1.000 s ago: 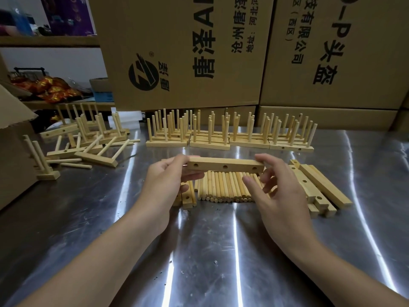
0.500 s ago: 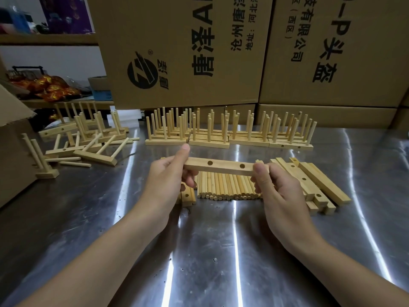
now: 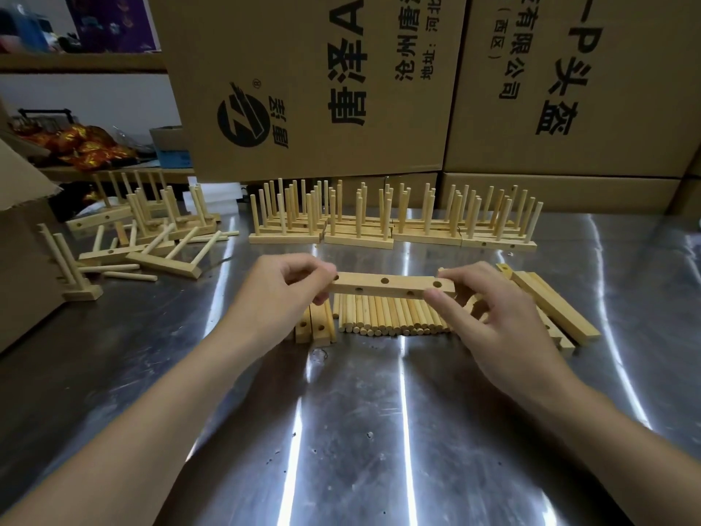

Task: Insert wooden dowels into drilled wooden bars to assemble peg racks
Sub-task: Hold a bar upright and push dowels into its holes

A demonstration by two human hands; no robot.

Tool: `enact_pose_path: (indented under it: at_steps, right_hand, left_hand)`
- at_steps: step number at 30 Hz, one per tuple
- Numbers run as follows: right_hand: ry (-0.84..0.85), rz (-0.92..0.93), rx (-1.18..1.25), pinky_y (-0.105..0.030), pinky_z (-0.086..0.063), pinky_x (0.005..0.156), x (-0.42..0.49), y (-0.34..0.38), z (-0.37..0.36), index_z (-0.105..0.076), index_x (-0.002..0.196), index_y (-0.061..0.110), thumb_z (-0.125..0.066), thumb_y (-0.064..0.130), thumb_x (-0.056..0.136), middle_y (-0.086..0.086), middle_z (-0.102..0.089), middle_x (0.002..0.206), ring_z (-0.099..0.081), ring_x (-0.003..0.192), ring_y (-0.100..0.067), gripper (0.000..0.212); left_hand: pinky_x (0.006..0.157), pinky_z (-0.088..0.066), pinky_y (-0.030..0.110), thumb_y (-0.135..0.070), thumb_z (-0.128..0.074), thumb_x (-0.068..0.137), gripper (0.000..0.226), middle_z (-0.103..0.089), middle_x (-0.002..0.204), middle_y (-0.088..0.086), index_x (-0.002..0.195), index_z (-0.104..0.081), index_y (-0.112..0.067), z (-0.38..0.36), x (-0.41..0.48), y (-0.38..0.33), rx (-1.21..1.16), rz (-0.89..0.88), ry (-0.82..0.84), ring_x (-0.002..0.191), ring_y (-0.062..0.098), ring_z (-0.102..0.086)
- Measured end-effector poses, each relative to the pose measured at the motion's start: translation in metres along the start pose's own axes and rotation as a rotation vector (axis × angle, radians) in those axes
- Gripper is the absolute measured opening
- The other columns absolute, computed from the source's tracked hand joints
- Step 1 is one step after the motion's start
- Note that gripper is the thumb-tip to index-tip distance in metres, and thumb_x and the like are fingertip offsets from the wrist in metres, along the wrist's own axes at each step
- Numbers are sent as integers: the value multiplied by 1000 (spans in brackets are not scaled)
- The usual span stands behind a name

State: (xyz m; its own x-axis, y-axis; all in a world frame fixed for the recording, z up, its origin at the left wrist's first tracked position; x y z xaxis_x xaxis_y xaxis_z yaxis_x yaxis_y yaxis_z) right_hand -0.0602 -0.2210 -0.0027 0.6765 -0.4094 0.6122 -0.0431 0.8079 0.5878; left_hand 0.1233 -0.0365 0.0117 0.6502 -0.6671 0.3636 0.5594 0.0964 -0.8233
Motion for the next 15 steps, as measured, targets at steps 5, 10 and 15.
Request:
enact_pose_path:
  at_steps: [5, 10, 15]
  right_hand:
    - [145, 99, -182, -19, -41, 75, 4, -7, 16, -75, 97, 29, -60, 58, 97, 14, -62, 93, -59, 93, -9, 33]
    - [453, 83, -392, -34, -49, 85, 0, -18, 12, -72, 87, 41, -50, 73, 88, 23, -58, 99, -54, 101, 0, 39]
    - [145, 134, -253, -21, -42, 74, 5, -13, 22, -66, 92, 34, -50, 39, 98, 19, -61, 91, -59, 91, -6, 18]
  left_hand:
    - [74, -43, 25, -57, -85, 77, 27, -73, 96, -17, 97, -83, -38, 2, 3, 10, 214, -36, 178, 93, 0, -65]
    - [84, -43, 25, -69, -88, 65, 36, -60, 109, -30, 94, -82, -48, -8, 1, 19, 377, -27, 342, 106, -9, -55]
    - [94, -41, 29, -45, -56, 97, 26, -74, 101, -21, 96, -80, -33, 29, 7, 11, 131, -31, 54, 101, -12, -63]
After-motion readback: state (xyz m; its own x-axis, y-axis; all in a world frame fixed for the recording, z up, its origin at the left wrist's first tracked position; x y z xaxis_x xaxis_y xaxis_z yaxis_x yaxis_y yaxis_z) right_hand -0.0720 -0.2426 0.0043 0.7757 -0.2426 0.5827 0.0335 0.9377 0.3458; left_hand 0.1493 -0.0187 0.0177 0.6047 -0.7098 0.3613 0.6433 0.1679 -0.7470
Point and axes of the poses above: each hand's wrist, its own x-axis towards the middle knuckle, its own z-axis out of the back of the hand, y = z × x, the point moved 5 cm from there along x, towards the middle knuckle
